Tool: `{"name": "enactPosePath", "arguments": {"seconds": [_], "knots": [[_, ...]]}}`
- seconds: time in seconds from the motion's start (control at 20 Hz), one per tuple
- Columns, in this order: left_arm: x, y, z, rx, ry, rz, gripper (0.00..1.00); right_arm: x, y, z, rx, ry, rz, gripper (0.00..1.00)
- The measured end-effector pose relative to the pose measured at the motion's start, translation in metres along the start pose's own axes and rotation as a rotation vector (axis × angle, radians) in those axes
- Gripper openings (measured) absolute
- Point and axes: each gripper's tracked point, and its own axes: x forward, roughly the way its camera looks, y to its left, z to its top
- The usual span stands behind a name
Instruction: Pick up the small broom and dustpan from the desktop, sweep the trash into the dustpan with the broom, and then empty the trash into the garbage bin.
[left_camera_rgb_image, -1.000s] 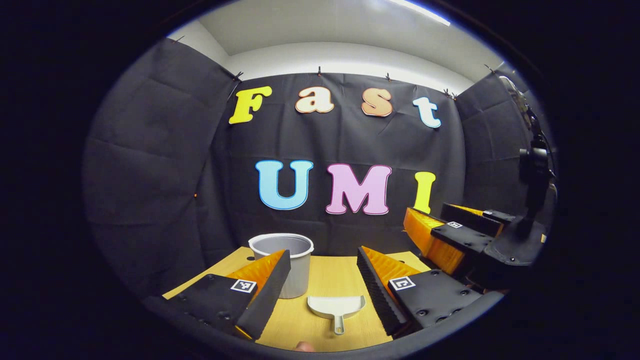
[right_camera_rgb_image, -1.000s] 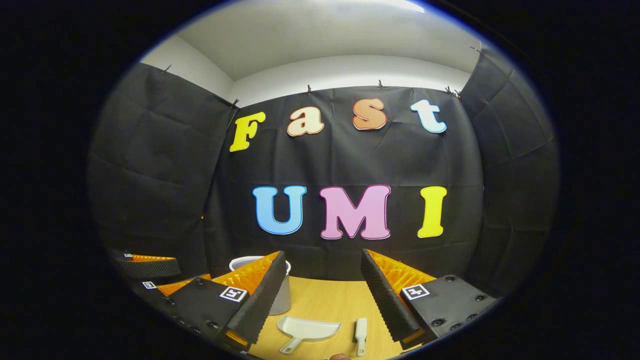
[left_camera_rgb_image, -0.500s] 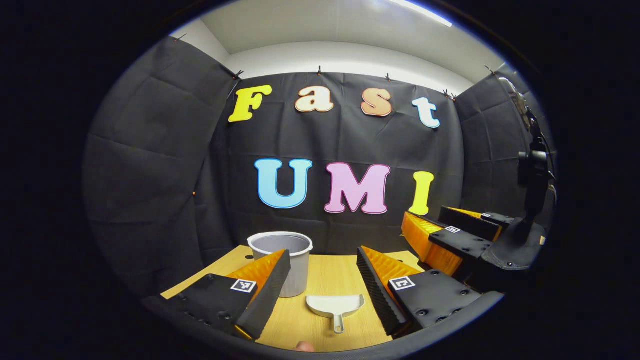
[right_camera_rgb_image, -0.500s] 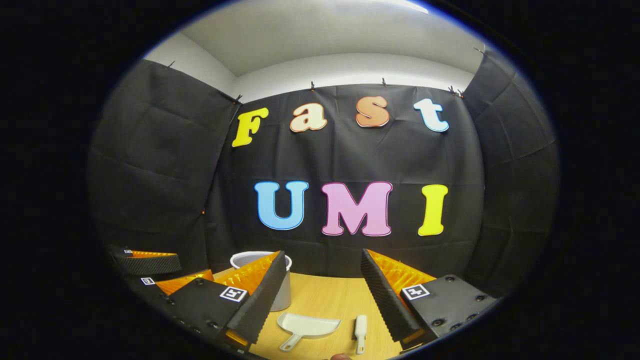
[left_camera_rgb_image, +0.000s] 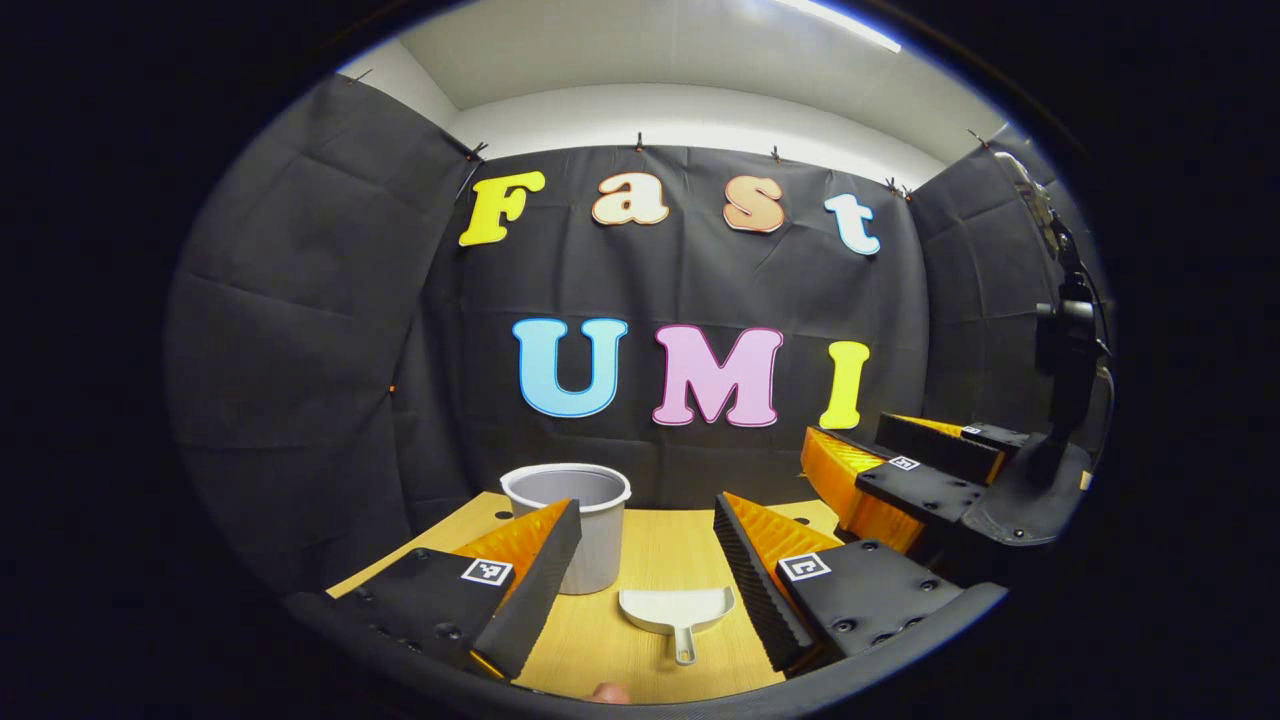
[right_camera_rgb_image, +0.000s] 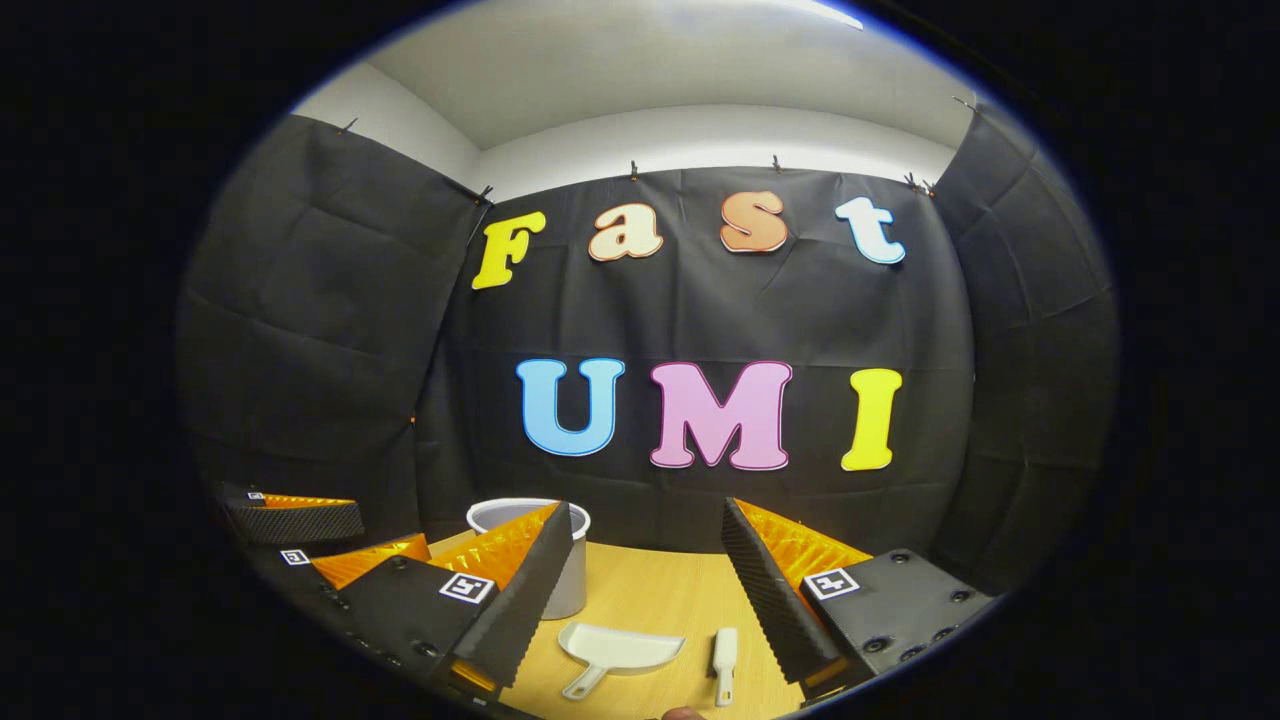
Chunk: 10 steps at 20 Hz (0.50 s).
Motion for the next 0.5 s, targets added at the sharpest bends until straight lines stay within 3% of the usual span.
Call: {"name": "enactPosePath", "arguments": {"seconds": [0.05,0.15,0.45,0.5], "knots": [[0.0002,0.0002,-0.0005,0.002,0.002,-0.001,0.75,-0.0005,0.0012,-0.0014,0.0,0.004,0.002,0.96],[0.0008,-0.0001,0.0001,0.004,-0.004,-0.003,0.82,-0.0006,-0.0011,-0.0004,-0.002,0.001,-0.005,0.96],[0.0017,-0.0015,-0.007,0.008,0.003,-0.006,0.75,-0.0014,-0.0043,-0.0066,0.003,0.013,-0.017,0.96],[0.0026,-0.0018,-0.0077,0.011,0.008,-0.004,0.75,-0.0015,-0.0035,-0.0081,0.006,0.017,-0.016,0.9]]}}
